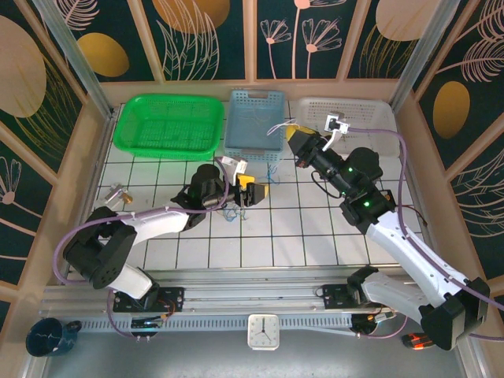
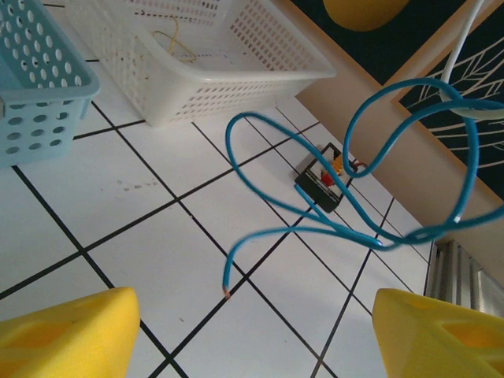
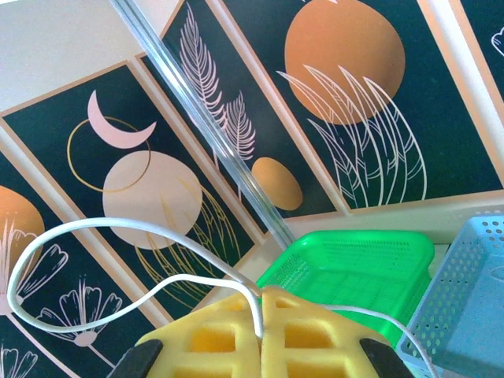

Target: Untangle the cables

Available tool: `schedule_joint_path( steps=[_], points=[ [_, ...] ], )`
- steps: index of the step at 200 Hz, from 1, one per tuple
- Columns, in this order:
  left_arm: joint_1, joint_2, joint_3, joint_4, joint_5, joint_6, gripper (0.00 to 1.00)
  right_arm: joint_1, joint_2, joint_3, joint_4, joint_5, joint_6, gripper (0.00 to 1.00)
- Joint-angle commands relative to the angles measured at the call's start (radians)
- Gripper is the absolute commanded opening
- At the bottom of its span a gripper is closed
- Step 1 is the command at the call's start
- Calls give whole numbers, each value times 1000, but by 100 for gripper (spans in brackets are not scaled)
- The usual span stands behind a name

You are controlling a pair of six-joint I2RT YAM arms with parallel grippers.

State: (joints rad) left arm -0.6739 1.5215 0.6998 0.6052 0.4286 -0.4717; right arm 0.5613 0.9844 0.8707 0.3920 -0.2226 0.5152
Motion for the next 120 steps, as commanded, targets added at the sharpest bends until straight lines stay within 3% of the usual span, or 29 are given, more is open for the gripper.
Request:
schedule_joint_path(
  steps=[1, 67, 120],
  points=[
    [5, -2, -10, 117, 57, 8, 79, 18, -8, 36, 32, -18, 22, 0],
    [0, 7, -12, 211, 174, -19, 81, 82, 24, 23, 54, 17, 12, 0],
    [-23, 54, -3, 225, 165, -19, 82, 109, 57, 34, 76, 17, 23, 0]
  ],
)
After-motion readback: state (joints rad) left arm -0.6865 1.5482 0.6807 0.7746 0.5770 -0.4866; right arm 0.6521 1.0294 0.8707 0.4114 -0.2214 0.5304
